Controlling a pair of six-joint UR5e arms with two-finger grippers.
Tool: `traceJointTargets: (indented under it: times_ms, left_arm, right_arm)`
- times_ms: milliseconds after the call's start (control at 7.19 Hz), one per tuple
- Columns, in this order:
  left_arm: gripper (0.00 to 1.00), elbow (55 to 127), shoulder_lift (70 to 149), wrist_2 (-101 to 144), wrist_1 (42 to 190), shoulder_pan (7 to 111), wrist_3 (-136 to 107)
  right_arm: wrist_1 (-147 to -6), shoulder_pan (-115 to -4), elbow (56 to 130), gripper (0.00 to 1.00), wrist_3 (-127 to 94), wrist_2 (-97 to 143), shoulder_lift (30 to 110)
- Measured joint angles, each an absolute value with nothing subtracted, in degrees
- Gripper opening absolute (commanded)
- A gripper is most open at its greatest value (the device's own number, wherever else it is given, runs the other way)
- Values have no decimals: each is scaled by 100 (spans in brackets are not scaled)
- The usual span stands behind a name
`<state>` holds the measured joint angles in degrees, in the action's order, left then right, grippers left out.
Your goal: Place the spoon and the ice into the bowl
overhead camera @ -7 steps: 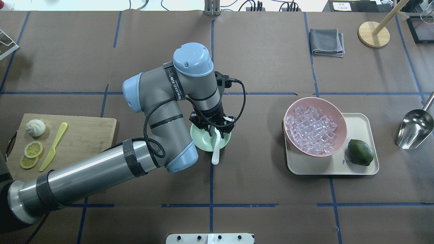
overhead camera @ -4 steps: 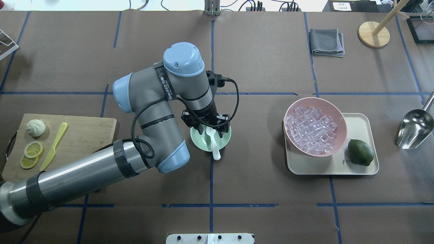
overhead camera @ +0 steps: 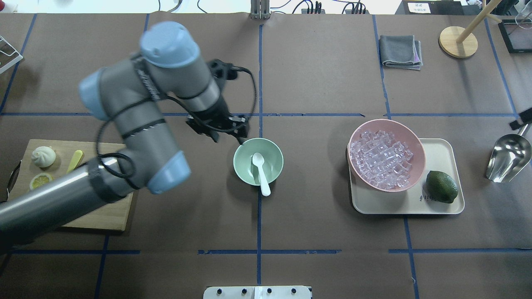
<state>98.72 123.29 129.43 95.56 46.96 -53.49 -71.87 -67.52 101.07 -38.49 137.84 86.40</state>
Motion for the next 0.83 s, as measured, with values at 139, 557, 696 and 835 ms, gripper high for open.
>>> traceJointTargets:
  times_ms: [139, 557, 696, 835]
  left_arm:
    - [75, 9981, 11981, 13220, 9563, 5084, -4997]
    - [77, 10013, 11518, 13488, 9571, 5492, -4364]
    - [78, 9995, 11484, 13486, 9571, 5505, -4331]
    - [78, 9973, 11469, 13484, 9574, 5507, -4321]
  right_arm:
    - [-7100, -6060, 10585, 99, -5162, 13118, 8456]
    - [-8012, -4625, 11199, 98, -6353, 11785, 7747]
    - [-8145, -4396, 11222, 96, -6049, 11513, 7735]
    - [-8198, -4255, 11222, 95, -5825, 11371, 7744]
